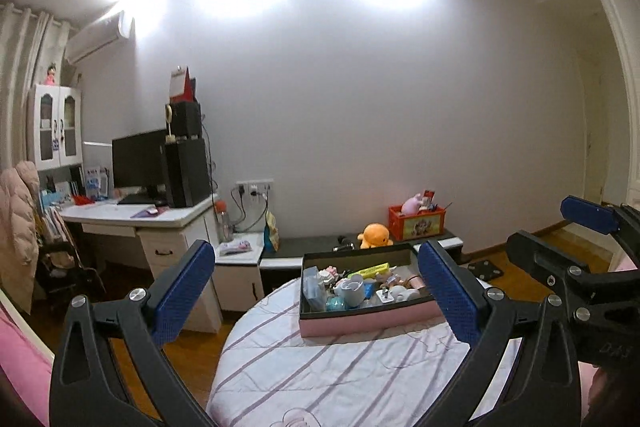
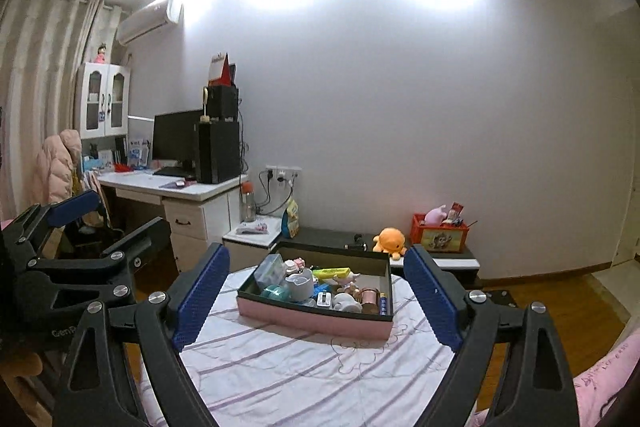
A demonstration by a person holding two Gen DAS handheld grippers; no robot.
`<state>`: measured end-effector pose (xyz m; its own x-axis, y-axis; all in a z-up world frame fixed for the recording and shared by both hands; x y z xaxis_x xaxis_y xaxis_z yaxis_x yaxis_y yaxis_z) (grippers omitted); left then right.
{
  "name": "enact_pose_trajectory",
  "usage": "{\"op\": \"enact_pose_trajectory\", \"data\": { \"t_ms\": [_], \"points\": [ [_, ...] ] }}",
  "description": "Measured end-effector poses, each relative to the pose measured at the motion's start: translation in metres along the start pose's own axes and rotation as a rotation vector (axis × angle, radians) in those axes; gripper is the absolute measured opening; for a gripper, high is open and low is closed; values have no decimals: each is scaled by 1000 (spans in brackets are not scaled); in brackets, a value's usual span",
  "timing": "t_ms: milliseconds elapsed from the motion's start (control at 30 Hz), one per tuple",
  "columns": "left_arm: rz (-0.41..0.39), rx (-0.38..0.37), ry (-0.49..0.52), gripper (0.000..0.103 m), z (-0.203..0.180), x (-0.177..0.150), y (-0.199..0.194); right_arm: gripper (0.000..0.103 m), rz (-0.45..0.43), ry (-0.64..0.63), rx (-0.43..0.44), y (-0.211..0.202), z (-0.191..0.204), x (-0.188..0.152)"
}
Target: Organize rigid objects
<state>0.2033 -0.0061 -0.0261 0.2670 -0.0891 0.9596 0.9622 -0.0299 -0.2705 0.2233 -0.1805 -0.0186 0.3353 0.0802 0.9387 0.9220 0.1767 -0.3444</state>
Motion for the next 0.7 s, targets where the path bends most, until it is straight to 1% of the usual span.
{"op": "enact_pose_trajectory", "data": {
  "t_ms": [100, 333, 467, 700],
  "points": [
    [-40, 18, 11, 103, -1, 1, -32, 90, -30, -1, -14, -27, 6, -1],
    [-96, 43, 17, 103, -4, 5, -87, 90, -89, 11, -23, -82, 16, -2],
    [-111, 60, 13, 103, -4, 2, -111, 90, -116, -10, -34, -104, 23, -5],
    [-116, 54, -13, 103, -3, -1, -142, 90, -125, -9, -36, -135, 30, -11]
  ]
}}
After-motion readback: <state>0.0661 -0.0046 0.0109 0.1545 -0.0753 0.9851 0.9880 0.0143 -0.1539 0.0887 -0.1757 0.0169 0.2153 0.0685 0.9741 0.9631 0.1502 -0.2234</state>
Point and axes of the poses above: each gripper's, at about its wrist camera, not at the fingertips, and y roughly the way its jaws point, z to its left, x to its top, the point moved 3 cm from there along y, roughly the way its jaws point, and after that the axes turned 8 degrees about z, right-handed, at the moved point
